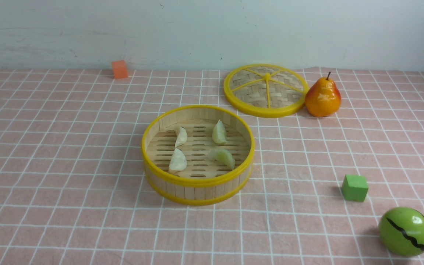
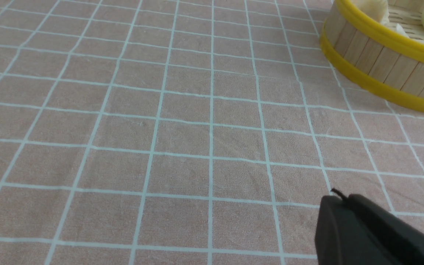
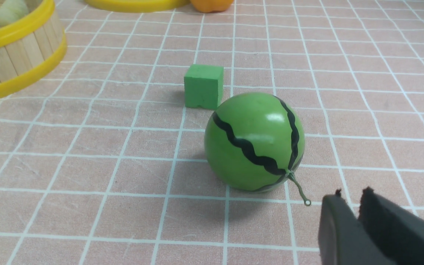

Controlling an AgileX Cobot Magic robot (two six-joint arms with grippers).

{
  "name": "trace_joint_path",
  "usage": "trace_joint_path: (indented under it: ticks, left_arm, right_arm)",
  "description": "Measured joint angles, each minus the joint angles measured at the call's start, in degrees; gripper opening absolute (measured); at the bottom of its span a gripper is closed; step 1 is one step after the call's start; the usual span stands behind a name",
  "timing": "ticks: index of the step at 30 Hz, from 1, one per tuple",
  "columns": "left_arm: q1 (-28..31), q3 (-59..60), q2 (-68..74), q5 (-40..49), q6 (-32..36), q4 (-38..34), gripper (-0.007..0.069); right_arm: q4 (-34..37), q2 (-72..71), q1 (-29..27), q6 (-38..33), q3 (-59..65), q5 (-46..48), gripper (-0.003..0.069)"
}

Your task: Put the dumplings into the steamer on the table with the pink tablecloth.

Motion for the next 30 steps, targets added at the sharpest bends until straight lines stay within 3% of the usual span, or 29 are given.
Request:
trace_joint_path:
  ticks: [30]
  left_arm:
    - [0.0, 0.0, 0.0, 0.0, 0.0, 0.0, 0.0016]
  right_arm:
    - [0.0, 0.0, 0.0, 0.0, 0.0, 0.0, 0.0119]
